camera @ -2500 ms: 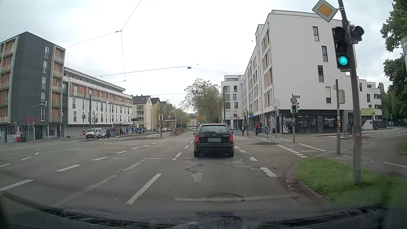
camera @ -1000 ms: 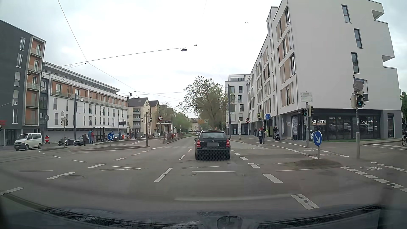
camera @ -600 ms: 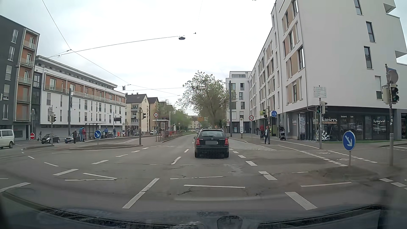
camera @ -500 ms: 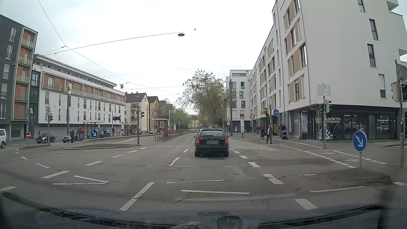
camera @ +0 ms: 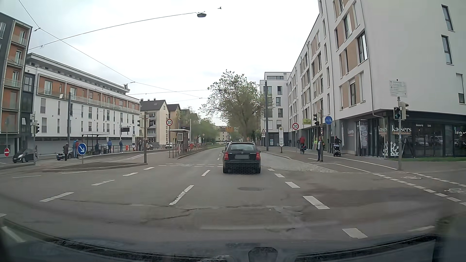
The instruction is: Follow the waypoints while adhering to traffic rules and regulations
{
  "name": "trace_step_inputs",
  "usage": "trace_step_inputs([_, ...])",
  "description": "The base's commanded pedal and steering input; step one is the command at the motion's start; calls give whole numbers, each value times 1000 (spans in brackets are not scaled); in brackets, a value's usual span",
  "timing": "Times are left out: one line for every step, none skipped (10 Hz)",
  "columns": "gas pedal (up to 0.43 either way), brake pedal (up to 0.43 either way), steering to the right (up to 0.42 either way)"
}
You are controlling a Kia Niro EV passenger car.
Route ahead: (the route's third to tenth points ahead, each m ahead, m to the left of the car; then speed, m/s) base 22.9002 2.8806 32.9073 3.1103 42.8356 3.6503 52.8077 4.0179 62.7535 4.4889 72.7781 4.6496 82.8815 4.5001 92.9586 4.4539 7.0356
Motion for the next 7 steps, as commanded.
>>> trace_step_inputs([110, 0, -4])
trace_step_inputs([87, 0, -4])
trace_step_inputs([87, 0, -5])
trace_step_inputs([87, 0, -6])
trace_step_inputs([87, 0, -6])
trace_step_inputs([87, 0, -7])
trace_step_inputs([87, 0, -10])
